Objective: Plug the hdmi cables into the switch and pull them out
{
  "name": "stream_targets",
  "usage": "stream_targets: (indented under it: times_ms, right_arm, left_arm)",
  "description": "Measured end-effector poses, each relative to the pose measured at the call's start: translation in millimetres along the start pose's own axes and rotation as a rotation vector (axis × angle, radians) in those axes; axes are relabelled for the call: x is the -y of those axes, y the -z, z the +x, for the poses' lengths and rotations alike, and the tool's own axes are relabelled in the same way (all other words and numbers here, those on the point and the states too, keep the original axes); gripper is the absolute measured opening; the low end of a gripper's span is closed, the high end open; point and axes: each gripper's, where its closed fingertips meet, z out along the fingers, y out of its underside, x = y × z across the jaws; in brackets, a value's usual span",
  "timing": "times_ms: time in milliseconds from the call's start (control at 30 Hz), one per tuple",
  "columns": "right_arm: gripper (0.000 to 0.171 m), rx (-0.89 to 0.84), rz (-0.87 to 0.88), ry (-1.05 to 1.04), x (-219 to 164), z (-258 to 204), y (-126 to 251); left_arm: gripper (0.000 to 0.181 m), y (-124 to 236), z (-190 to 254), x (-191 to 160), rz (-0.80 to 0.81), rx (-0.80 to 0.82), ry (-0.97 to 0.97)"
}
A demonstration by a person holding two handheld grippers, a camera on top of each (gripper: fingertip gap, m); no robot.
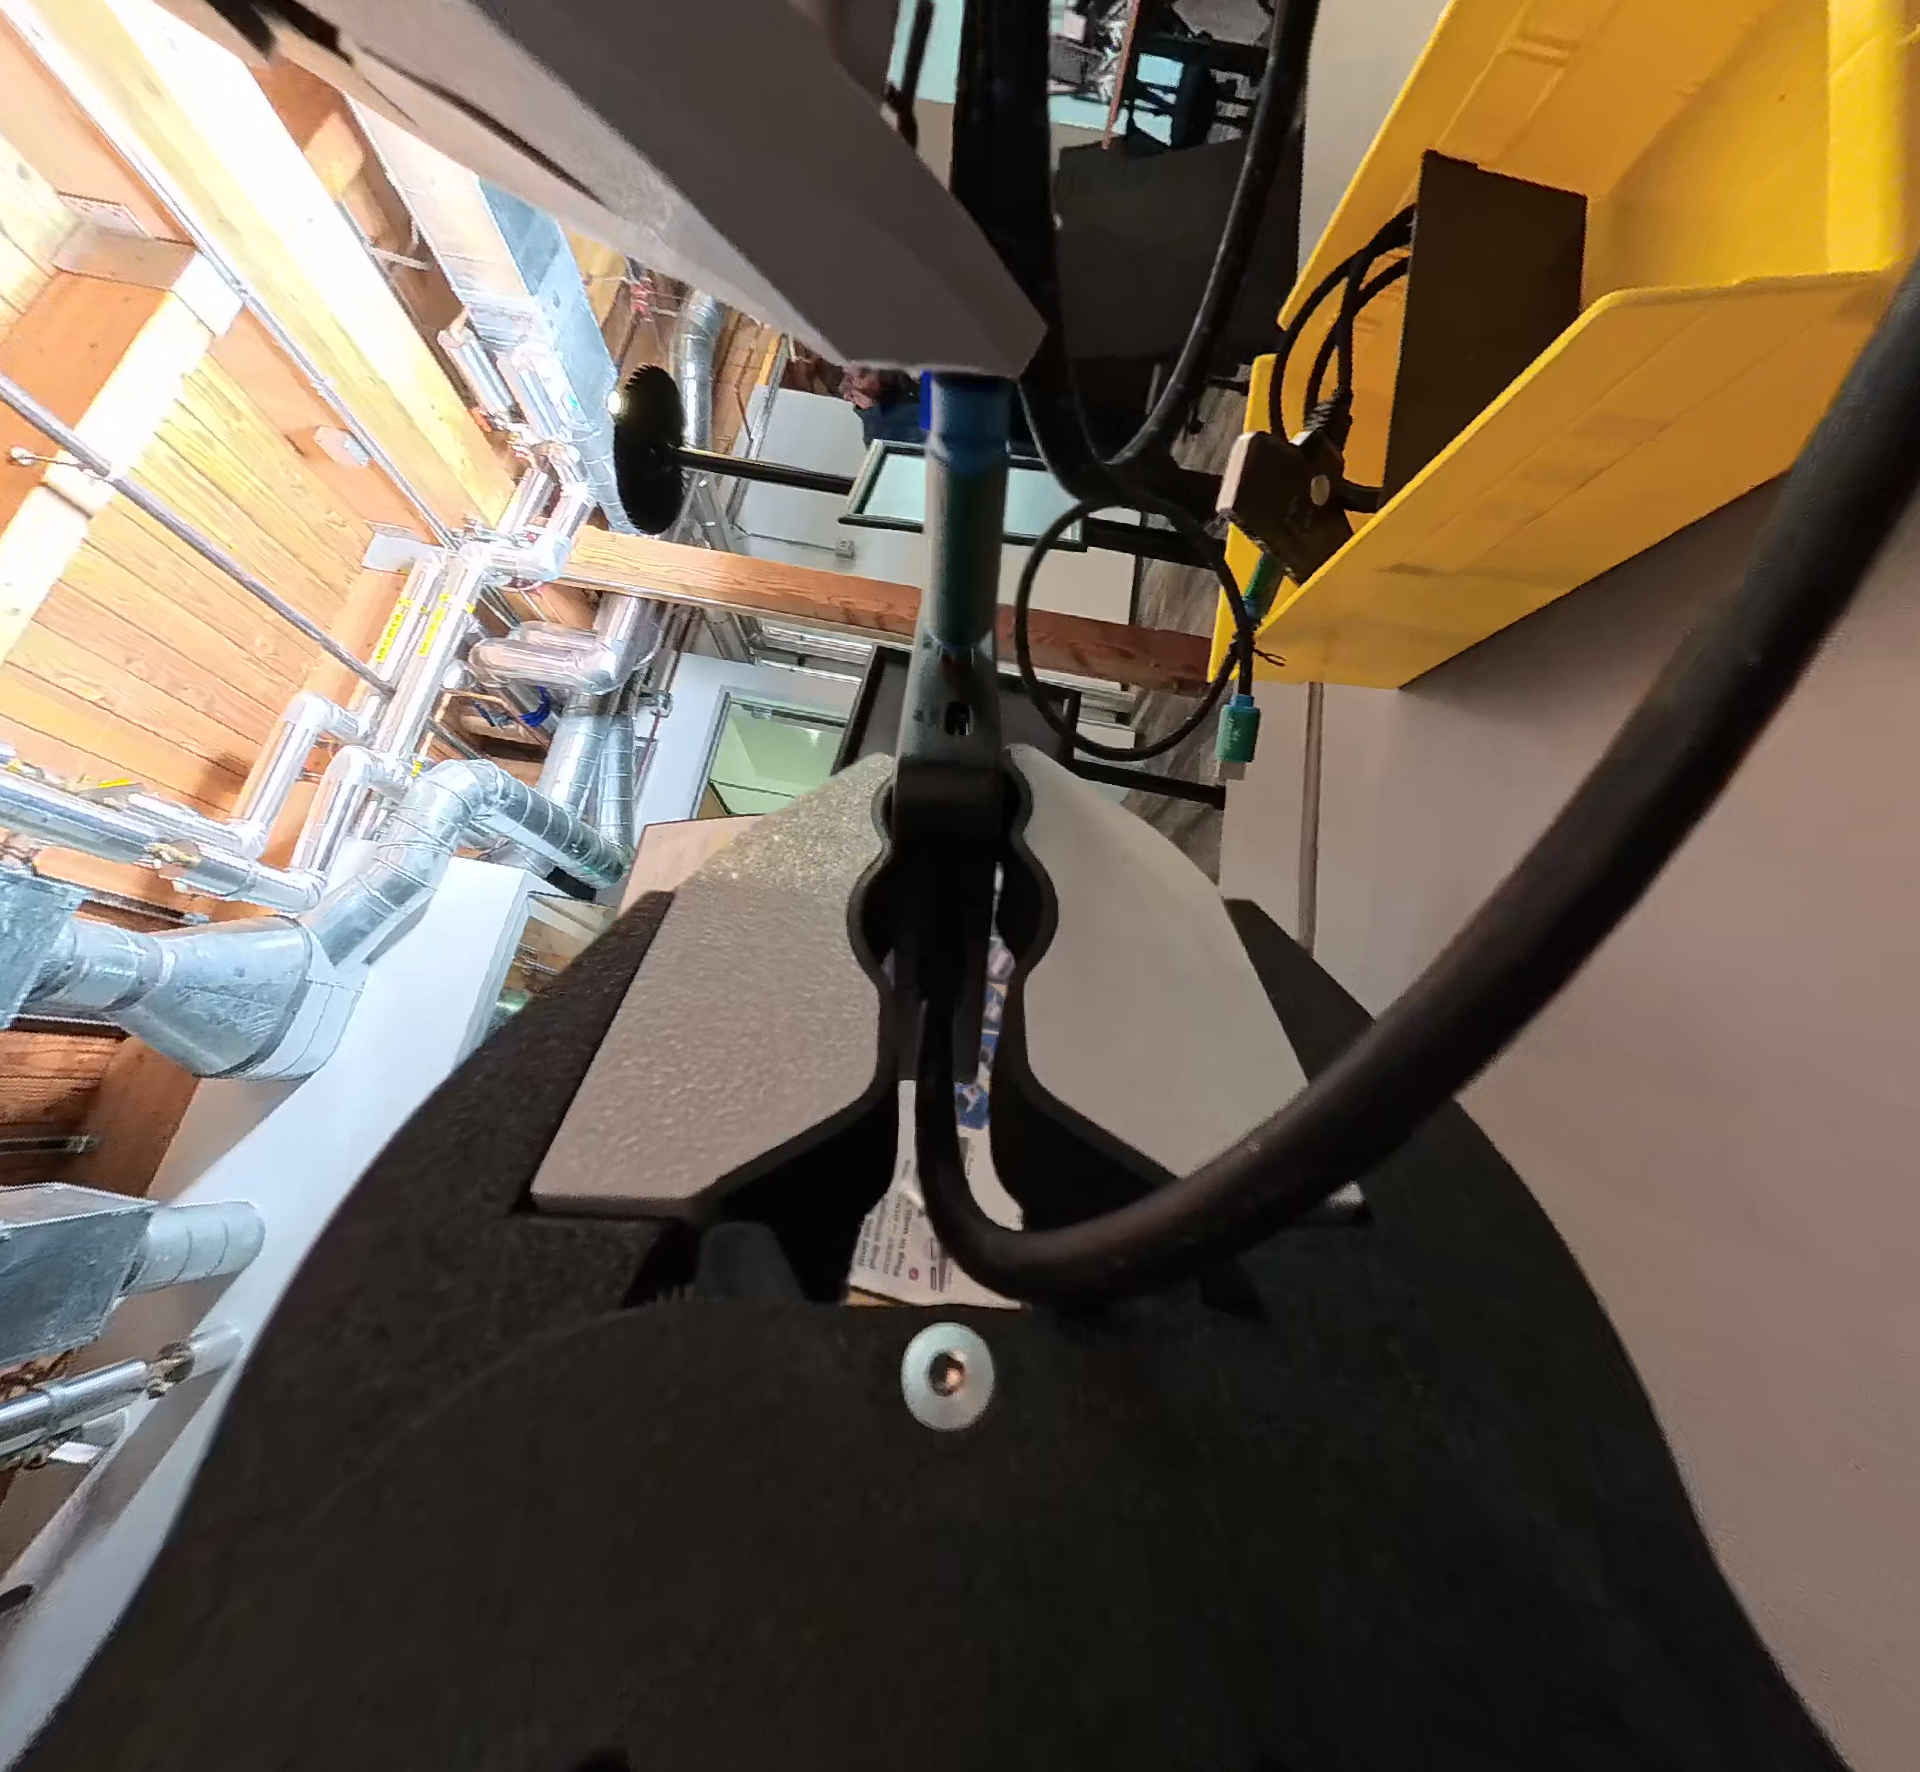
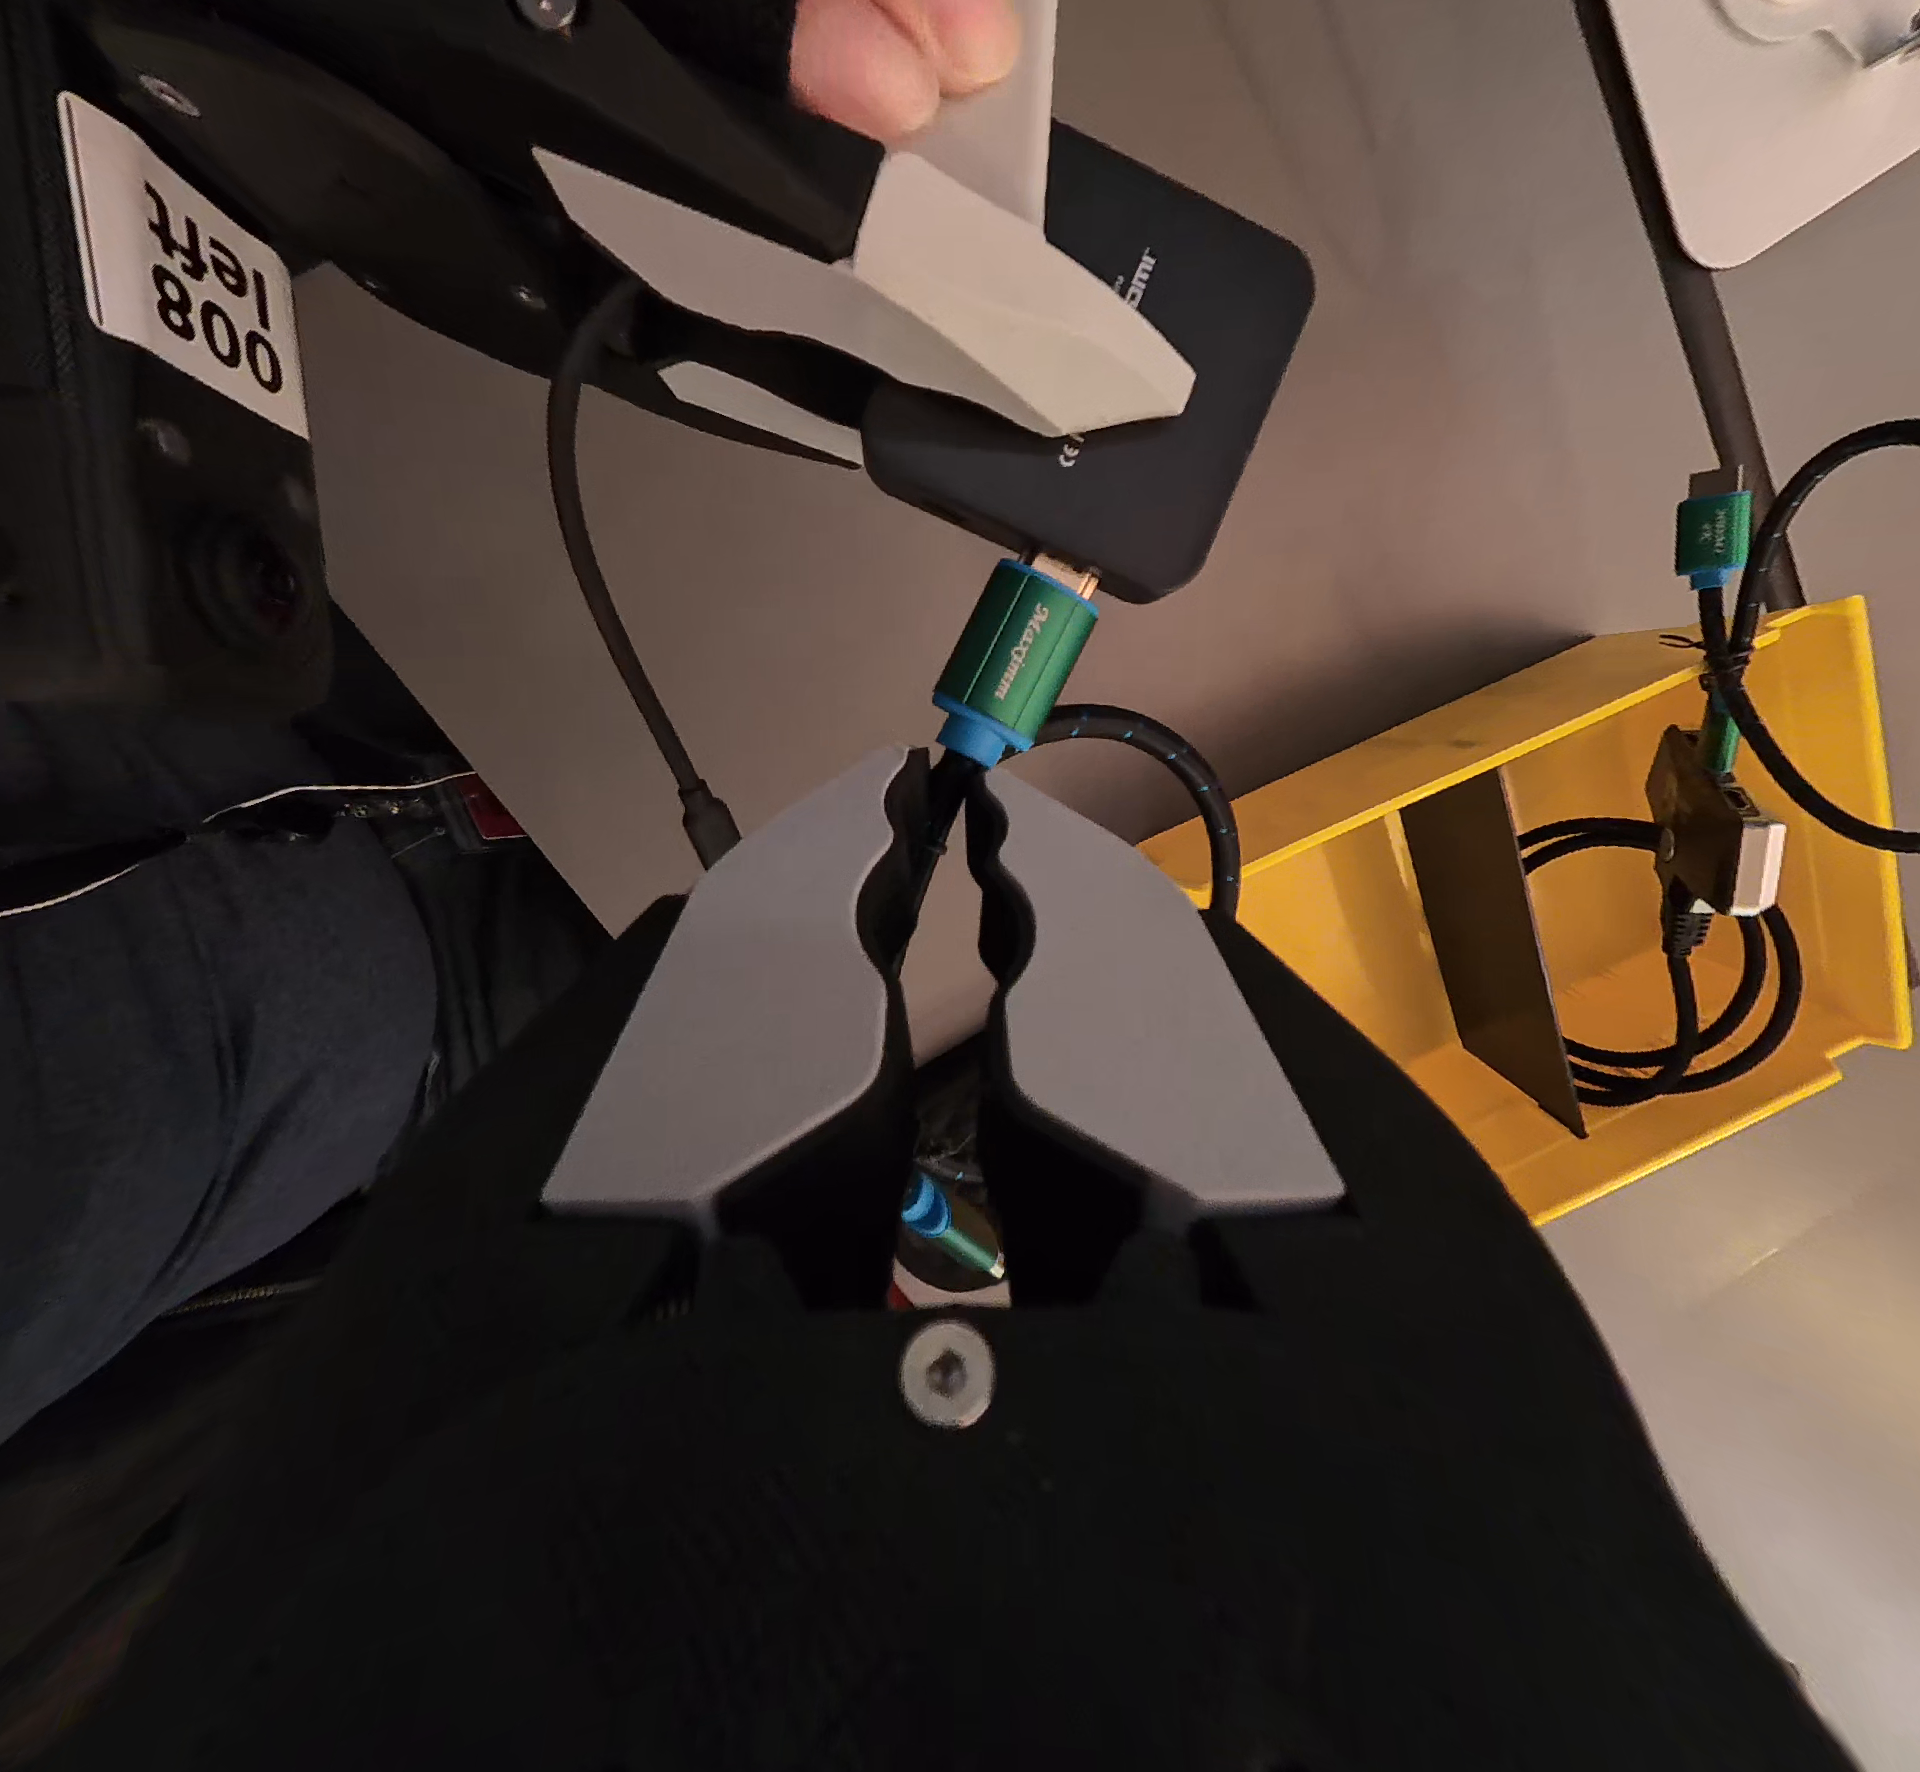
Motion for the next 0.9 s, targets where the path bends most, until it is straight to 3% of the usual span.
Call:
stream_targets:
  times_ms: [233,633,900]
  right_arm:
    - [0.005,-0.012,-0.012,0.042,-5.2,-4.6,6.8]
    - [0.004,-0.15,0.039,0.112,-10.5,-3.0,22.0]
    - [0.006,-0.231,0.21,0.031,-6.1,10.5,26.7]
  left_arm:
    - [0.013,4.9,-2.1,10.2,0.01,0.017,-0.058]
    - [0.012,6.4,-5.8,26.5,0.019,0.035,0.031]
    - [0.013,4.9,-17.2,23.5,-0.029,0.11,0.031]
